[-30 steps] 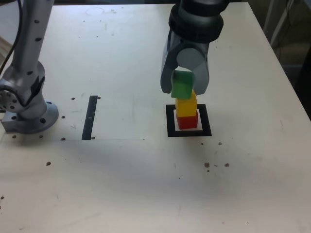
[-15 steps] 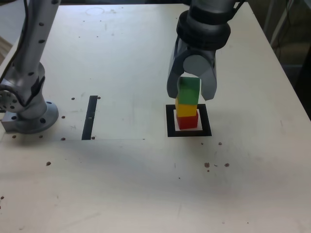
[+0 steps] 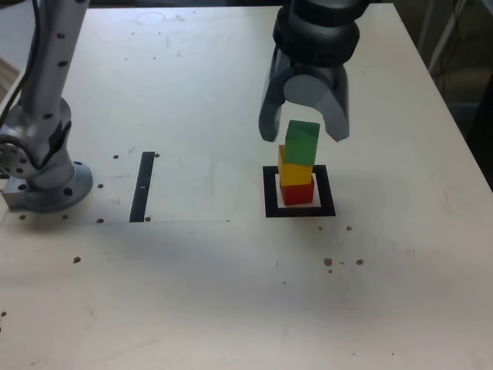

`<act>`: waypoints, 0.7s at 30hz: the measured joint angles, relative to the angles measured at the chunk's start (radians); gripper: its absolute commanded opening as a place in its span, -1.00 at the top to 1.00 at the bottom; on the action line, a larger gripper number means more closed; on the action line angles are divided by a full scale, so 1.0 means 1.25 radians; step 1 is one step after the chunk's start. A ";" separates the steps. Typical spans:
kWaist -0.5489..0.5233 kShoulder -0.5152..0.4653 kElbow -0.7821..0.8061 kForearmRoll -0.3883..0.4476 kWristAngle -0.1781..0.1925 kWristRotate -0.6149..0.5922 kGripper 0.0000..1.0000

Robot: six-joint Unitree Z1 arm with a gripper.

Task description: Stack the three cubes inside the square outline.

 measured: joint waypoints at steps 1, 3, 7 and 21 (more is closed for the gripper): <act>0.000 -0.011 0.007 0.001 0.000 0.000 -0.99; 0.001 -0.042 0.032 0.004 0.001 0.000 -0.99; 0.000 -0.117 0.083 0.012 -0.022 0.000 -0.99; -0.004 -0.345 0.340 0.011 -0.040 0.001 -0.99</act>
